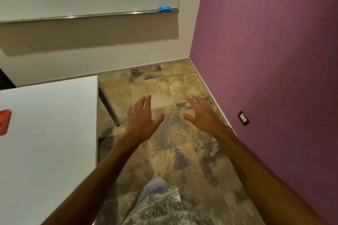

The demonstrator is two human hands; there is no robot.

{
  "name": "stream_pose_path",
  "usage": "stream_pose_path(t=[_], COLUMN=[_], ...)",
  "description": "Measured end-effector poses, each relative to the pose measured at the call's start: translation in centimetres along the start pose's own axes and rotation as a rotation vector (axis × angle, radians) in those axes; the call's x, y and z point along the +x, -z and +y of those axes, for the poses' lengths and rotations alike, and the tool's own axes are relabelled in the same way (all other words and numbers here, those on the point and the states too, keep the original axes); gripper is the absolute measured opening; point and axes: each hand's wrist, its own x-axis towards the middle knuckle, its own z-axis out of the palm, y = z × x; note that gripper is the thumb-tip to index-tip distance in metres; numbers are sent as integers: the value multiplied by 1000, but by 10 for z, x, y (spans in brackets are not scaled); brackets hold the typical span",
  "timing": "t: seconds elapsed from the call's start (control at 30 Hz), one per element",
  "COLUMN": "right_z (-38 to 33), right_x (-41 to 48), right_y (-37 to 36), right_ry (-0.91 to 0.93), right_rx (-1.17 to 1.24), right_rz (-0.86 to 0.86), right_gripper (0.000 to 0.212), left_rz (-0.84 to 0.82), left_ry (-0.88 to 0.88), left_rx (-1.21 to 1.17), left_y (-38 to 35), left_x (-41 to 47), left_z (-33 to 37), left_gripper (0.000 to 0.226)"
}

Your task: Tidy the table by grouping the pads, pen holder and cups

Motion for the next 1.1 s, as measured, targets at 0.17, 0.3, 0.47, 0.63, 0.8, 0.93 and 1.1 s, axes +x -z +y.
stream_pose_path(t=[0.17, 0.3, 0.47, 0.63, 0.8, 0.93, 1.1], right_z=[10, 9, -3, -30, -55, -83, -118], right_x=[87, 169, 287, 400, 502, 577, 673], right_y=[10, 7, 6, 21, 36, 39, 27], right_ry=[114, 180, 251, 323, 390, 455, 565], right_rx=[22, 18, 10, -53, -105, -121, -111], right_rz=[-36, -52, -98, -137, -138, -179, -241], right_gripper=[66, 66, 65, 65, 68, 67, 66], left_rz=[34, 73, 58, 70, 111, 140, 194], left_ry=[83, 143, 226, 293, 323, 373, 462], left_rx=[0, 30, 70, 5, -39, -23, -16], left_y=[1, -3, -6, 8, 23, 36, 49], left_x=[62, 124, 219, 320, 402, 453, 514], left_z=[6, -9, -49, -87, -116, -145, -183], left_gripper=[83, 82, 84, 90, 90, 87, 84])
